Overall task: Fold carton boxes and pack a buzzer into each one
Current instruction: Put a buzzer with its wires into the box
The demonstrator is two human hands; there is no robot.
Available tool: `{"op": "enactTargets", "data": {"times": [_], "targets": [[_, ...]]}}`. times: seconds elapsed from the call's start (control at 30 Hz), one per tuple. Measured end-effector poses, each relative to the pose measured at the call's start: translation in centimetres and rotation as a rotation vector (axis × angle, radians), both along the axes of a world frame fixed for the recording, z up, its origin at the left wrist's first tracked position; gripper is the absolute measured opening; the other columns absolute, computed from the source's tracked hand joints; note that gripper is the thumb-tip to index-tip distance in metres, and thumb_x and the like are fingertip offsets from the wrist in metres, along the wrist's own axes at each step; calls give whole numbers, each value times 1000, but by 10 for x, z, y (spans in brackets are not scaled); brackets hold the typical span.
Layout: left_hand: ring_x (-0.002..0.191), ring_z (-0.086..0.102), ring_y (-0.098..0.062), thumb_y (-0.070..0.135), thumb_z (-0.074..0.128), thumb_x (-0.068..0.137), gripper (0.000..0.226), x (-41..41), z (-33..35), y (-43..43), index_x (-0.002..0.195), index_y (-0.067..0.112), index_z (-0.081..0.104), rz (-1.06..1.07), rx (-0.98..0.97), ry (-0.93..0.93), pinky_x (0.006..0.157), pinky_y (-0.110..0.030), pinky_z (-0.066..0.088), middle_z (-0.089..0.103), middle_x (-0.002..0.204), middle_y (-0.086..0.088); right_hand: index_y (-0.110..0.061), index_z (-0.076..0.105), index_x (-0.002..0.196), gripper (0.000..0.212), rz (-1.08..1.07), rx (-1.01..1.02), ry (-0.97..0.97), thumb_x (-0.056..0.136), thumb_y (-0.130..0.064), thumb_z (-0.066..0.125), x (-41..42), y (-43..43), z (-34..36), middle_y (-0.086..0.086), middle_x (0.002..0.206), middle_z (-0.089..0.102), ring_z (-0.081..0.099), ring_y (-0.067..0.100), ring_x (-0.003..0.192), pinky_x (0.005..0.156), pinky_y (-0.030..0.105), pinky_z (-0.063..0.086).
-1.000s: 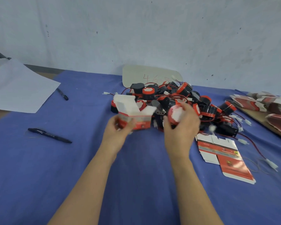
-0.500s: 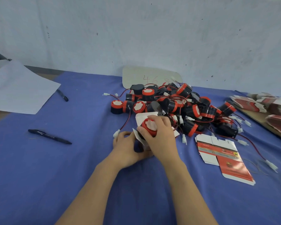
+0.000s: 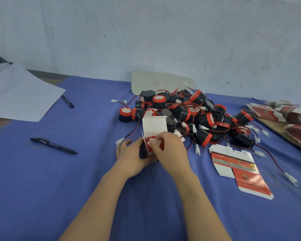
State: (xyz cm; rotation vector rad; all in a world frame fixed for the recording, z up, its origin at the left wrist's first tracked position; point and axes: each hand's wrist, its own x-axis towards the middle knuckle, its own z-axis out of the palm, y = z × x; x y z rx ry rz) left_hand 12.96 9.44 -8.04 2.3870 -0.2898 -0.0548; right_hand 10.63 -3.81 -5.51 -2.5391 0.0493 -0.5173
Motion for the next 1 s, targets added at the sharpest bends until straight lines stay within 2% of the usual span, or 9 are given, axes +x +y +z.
{"op": "enactTargets", "data": {"times": [0.17,0.23,0.3,0.4,0.47,0.57,0.7,0.8,1.0], "targets": [[123,43,-28,58,67,77,59,-3,9,-4,129,35,50,76,61,-30,103,-46,38,50,128,0,-20,68,111,28,-26,-176,-7,97,-32,47,-3,1,7,-1,111,64,55,18,102,85,30,40],[113,53,-24,41,71,81,49,-5,10,-6,125,29,56,43,-89,6,96,-42,46,57,122,-2,-22,65,117,31,-23,-208,31,99,-28,41,-4,3,9,-1,111,67,57,20,101,83,29,41],[94,62,-16,21,67,85,31,-8,12,-8,116,23,61,14,-238,16,78,-27,52,65,110,-3,-22,62,119,32,-32,-280,57,99,-23,37,-4,5,9,-2,115,66,56,19,104,91,29,35],[84,59,-5,22,55,93,19,-10,18,-12,111,24,59,107,-483,104,60,-14,43,66,102,6,-22,61,117,31,-32,-323,96,96,-16,39,-4,6,11,-6,121,62,50,15,116,110,33,17],[93,61,-8,26,53,93,20,-12,20,-17,112,22,60,178,-604,125,69,-21,49,66,106,5,-23,60,118,34,1,-289,124,95,-12,38,-4,5,11,-5,120,63,51,15,115,114,36,15],[110,58,-20,31,61,90,33,-14,16,-24,120,19,58,218,-525,24,93,-40,50,64,115,0,-22,63,119,37,42,-110,91,94,-9,39,-7,2,12,0,115,66,53,20,109,101,32,35],[115,54,-22,27,65,87,42,-13,14,-25,126,20,51,207,-543,21,96,-43,49,60,120,-2,-17,61,125,42,-125,40,-88,92,1,40,-5,-17,14,0,133,56,40,26,117,90,26,33],[119,50,-21,27,67,85,45,-11,12,-25,126,22,48,222,-548,39,97,-43,49,58,122,0,-21,56,131,45,-202,52,22,94,-1,38,-4,-36,11,-4,142,49,36,27,120,82,26,30],[119,50,-21,26,69,84,40,-11,9,-26,114,28,43,236,-552,26,97,-43,49,57,121,0,-17,65,113,30,-218,219,37,96,-9,42,-3,-45,13,6,105,66,55,29,97,77,38,49]]}}
